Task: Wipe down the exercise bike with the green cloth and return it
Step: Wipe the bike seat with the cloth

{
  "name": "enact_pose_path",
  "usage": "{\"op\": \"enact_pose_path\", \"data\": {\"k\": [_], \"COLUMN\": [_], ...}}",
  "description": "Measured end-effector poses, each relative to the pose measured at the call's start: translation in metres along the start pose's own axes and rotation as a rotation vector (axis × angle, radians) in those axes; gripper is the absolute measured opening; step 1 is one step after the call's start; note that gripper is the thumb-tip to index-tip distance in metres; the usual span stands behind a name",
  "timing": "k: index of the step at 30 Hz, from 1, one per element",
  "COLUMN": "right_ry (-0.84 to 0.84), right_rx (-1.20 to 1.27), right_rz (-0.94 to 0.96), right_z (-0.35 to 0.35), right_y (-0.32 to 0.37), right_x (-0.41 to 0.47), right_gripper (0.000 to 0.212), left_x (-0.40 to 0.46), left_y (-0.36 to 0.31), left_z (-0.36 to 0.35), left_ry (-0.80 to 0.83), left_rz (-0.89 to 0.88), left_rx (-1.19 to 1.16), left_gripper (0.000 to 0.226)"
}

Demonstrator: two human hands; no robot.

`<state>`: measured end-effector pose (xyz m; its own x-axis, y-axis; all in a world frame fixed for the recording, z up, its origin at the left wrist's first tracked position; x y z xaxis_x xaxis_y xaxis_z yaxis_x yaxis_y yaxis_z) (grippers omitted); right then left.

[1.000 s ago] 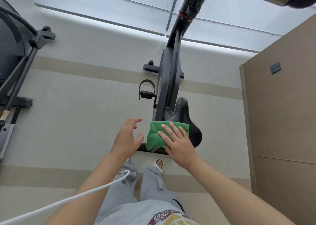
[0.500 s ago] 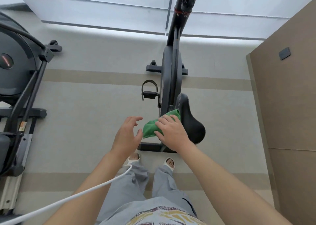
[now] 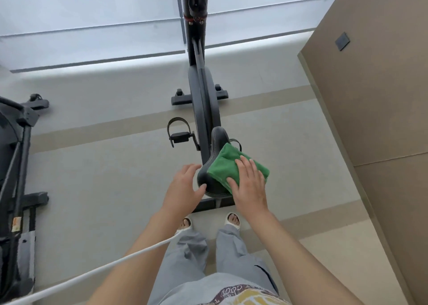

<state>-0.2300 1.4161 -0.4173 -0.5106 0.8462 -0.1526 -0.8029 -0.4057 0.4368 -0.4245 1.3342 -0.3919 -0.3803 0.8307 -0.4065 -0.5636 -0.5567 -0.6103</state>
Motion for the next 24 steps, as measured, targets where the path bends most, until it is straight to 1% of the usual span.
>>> {"op": "enact_pose_path", "data": {"k": [1, 3, 5, 8, 11, 14, 17, 21, 24], "right_ry": [0.028, 0.073, 0.109, 0.153, 0.184, 0.169, 0.108, 0.116, 0.118], "right_rx": [-0.022, -0.093, -0.114, 0.033, 0.171, 0.128, 0.080, 0.145, 0.092], "right_rz": [-0.063, -0.120, -0.128, -0.104, -0.067, -0.019, 0.009, -0.049, -0.085], "right_z": [-0.002, -0.003, 0.000, 0.006, 0.008, 0.012, 0.016, 0.010, 0.003], "right_y": [0.006, 0.014, 0.013, 0.001, -0.012, -0.023, -0.039, -0.045, -0.029], "right_x": [0.011, 0.038, 0.068, 0.107, 0.120, 0.097, 0.051, -0.007, -0.006], "right_gripper": [0.067, 0.075, 0.076, 0.076, 0.073, 0.065, 0.059, 0.071, 0.078], "left_x": [0.003, 0.008, 0.011, 0.016, 0.021, 0.025, 0.027, 0.026, 0.024], "left_y": [-0.003, -0.008, -0.010, -0.014, -0.024, -0.036, -0.041, -0.038, -0.033], "left_z": [-0.005, -0.015, -0.021, -0.024, -0.027, -0.026, -0.023, -0.023, -0.025], "left_ry": [0.054, 0.122, 0.122, 0.090, 0.089, 0.112, 0.129, 0.103, 0.062], "left_rz": [0.013, 0.054, 0.102, 0.152, 0.165, 0.175, 0.167, 0.148, 0.140], "left_rx": [0.030, 0.077, 0.113, 0.194, 0.314, 0.432, 0.505, 0.485, 0.435], "left_gripper": [0.063, 0.074, 0.079, 0.078, 0.067, 0.054, 0.049, 0.050, 0.052]}}
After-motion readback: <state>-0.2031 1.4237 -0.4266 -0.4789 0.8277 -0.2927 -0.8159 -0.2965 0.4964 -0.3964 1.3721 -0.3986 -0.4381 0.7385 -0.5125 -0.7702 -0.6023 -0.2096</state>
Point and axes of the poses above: each hand's wrist, its own x-axis towards the middle knuckle, its own z-axis out of the back of the hand, y = z × x, the point moved 1 cm from there along x, towards the middle knuckle, and after that the axes turned 7 degrees about z, right-handed, at the moved point
